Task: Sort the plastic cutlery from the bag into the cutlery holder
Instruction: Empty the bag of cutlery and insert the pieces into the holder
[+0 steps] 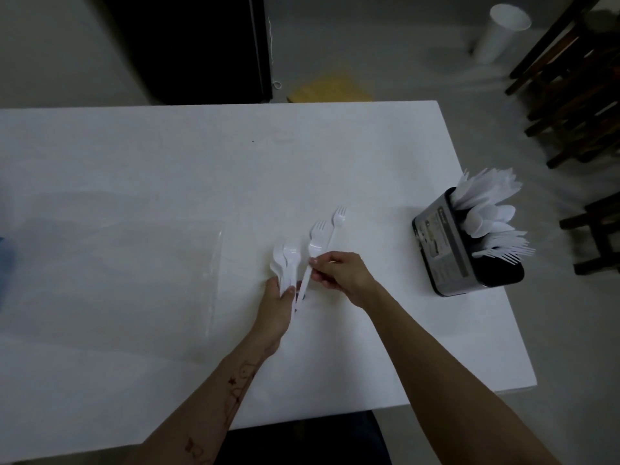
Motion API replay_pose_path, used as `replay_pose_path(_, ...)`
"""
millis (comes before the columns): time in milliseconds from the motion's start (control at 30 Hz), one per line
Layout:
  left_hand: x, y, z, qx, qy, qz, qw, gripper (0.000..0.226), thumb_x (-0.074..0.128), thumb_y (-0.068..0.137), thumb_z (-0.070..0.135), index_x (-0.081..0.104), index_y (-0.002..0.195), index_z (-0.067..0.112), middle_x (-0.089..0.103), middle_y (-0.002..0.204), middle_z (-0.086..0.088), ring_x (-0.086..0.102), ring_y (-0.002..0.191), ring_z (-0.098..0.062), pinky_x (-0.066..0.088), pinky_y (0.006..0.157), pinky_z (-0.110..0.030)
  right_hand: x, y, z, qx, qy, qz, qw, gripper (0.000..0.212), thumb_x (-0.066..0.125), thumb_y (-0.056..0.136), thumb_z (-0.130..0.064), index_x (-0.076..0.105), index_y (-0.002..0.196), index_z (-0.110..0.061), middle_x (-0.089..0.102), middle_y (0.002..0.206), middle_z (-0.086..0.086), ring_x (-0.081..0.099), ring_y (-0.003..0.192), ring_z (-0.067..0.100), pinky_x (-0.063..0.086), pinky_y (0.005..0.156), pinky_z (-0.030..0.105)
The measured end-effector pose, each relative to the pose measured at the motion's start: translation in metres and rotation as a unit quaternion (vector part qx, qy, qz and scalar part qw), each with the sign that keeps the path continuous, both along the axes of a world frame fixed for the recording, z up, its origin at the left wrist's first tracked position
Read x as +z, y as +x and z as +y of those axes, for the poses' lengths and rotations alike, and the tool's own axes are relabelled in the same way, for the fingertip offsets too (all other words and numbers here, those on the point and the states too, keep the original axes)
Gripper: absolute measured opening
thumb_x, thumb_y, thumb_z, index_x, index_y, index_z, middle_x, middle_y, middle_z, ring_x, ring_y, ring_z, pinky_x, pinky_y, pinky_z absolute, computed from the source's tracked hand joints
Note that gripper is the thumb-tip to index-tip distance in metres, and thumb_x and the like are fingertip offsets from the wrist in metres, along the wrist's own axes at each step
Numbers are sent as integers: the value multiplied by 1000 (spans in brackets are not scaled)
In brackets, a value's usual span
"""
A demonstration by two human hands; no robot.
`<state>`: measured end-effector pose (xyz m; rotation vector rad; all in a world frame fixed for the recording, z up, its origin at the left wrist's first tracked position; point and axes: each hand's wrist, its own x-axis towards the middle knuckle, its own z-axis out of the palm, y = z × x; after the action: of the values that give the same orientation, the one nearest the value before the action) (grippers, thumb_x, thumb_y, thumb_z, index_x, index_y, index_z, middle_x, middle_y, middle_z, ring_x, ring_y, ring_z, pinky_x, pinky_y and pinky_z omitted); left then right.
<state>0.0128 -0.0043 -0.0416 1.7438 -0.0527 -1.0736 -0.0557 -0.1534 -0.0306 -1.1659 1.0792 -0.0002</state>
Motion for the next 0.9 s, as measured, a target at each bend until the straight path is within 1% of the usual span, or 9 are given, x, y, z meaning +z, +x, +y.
replay_pose_path(100,1,1,-5,-25,-19,3,1000,21,37,101,13,43,121,12,66,104,0,66,88,-19,53,83,-40,0,7,2,44,-45,26,998,22,80,81,-26,75,87,-6,75,78,6,69,66,9,49,57,21)
replay_pose_path(200,-4,2,-3,3,-26,11,1000,19,39,101,10,39,119,10,61,102,-1,57,79,-14,55,74,-25,-5,17,0,19,-125,80,989,29,75,84,-41,70,79,-13,74,76,1,71,70,14,53,59,25)
replay_pose_path(300,-12,5,3,25,-17,11,999,17,41,100,9,40,116,6,58,98,-5,53,73,-13,50,67,-20,-16,22,-9,-15,-286,189,939,30,70,86,-42,60,86,-13,65,79,-2,64,75,18,51,66,32)
replay_pose_path(367,-13,7,6,30,-8,15,999,16,45,99,11,45,114,6,57,94,-8,56,74,-16,49,67,-25,-20,23,-13,5,-319,228,920,32,71,86,-40,58,94,-11,60,85,0,58,78,20,45,66,31)
replay_pose_path(500,-17,13,8,38,-6,26,999,21,47,98,11,47,119,14,59,104,4,62,89,-17,50,70,-27,-22,24,-22,27,-289,245,925,22,69,84,-27,66,88,-6,68,83,5,63,73,22,51,63,30)
replay_pose_path(567,-19,16,5,59,-3,41,997,23,47,98,9,48,121,8,60,107,-2,62,86,-18,49,68,-27,-24,21,-23,13,-271,234,934,18,64,83,-22,69,82,-5,71,78,9,69,70,25,60,68,36)
replay_pose_path(700,-14,21,-4,86,-27,86,992,23,45,98,3,49,120,5,61,105,-6,60,81,-16,49,69,-26,-11,4,-13,-43,-210,97,972,10,63,88,-20,68,91,-12,72,83,1,70,73,15,57,65,31)
replay_pose_path(800,-11,24,-11,79,-61,105,989,24,45,97,1,50,120,6,64,107,-3,61,86,-18,49,71,-27,3,-6,-2,54,-80,-6,995,9,66,91,-16,72,95,-11,73,86,1,67,72,10,48,58,22)
replay_pose_path(900,-11,25,-15,85,-69,105,988,24,49,96,4,56,119,1,66,111,-13,63,98,-30,51,78,-35,5,-10,6,170,-36,-1,985,3,71,88,-17,73,86,-17,73,82,2,67,71,7,44,58,21)
